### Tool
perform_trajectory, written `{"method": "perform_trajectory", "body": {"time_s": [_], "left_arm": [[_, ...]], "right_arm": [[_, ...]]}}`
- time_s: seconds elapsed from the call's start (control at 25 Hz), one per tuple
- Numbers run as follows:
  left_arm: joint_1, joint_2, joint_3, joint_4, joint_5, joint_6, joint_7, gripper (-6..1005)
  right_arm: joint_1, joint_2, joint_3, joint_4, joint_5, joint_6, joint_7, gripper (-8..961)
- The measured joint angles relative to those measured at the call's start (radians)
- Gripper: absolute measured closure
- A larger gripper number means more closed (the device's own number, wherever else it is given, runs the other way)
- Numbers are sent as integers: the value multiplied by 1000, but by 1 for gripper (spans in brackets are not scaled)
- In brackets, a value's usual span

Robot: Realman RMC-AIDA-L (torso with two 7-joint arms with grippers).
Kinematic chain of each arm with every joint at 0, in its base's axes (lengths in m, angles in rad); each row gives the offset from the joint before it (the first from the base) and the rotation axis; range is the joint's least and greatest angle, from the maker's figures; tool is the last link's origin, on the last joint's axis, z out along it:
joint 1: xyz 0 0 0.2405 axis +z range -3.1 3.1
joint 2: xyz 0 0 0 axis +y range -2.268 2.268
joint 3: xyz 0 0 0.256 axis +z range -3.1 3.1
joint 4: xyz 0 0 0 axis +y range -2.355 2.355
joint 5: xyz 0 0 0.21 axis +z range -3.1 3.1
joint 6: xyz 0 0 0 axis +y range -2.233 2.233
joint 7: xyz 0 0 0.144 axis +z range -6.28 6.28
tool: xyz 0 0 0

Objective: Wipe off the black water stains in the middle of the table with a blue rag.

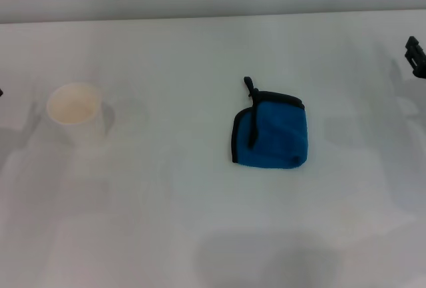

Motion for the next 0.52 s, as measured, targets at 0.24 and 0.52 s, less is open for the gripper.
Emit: {"method": "perform_trajectory", "body": {"time_s": [0.24,0.52], "left_arm": [[-5,0,0,-1,-30,31,-31,125],[-21,-2,0,-6,-72,79,-35,125]], "right_arm": [[0,0,2,-3,3,3,-1,408],[5,-1,19,-10,7,-1,-4,408]]}}
